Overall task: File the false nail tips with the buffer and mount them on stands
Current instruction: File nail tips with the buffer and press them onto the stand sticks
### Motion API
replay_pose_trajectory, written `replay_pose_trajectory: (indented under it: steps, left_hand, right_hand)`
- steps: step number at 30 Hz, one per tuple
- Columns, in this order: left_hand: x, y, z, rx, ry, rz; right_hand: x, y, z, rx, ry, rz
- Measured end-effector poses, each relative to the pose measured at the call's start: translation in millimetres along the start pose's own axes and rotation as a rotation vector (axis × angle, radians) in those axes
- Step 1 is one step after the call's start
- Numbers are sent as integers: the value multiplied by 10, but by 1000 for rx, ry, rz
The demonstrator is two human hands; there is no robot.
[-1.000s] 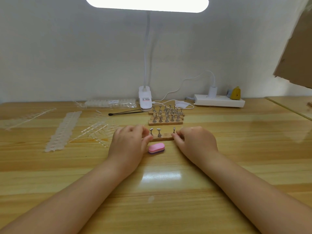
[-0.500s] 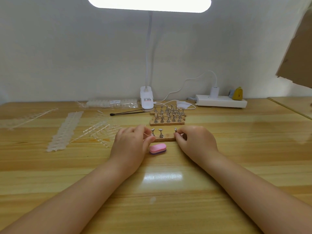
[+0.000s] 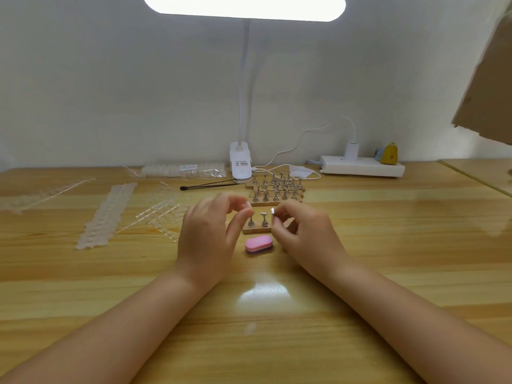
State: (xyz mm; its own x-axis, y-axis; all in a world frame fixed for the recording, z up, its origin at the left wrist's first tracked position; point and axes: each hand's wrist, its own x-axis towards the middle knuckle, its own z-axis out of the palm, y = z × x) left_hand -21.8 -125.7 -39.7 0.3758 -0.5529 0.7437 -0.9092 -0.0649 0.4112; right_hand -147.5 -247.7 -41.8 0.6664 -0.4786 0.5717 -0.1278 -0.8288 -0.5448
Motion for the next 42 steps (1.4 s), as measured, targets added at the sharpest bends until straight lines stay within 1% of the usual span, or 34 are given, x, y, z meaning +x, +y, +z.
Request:
replay_pose_trajectory:
  steps: [2, 4, 7, 15, 26, 35, 38, 42]
  left_hand:
    - [-11, 25, 2, 13, -41, 43]
    - [-19, 28, 8, 42, -92, 75]
    - [-19, 18, 5, 65, -122, 70]
    - [-11, 25, -2, 69, -123, 64]
    - [-11, 20, -10, 32, -98, 52]
    - [15, 27, -15, -79, -93, 3]
    - [7, 32, -4, -89, -96, -3]
    - [8, 34, -11, -115, -100, -12]
  right_hand:
    - [-18, -36, 28, 63, -17, -25]
    - [-27, -49, 46, 56, -2, -83]
    - [-23, -49, 49, 50, 6, -127]
    - [-29, -33, 54, 47, 24, -162]
    - [-39, -30, 52, 132, 13, -160]
    - [-16, -4, -17, 18, 21, -345]
    - [-14, 0, -10, 17, 35, -337]
    - [-16, -6, 0, 88, 49, -291]
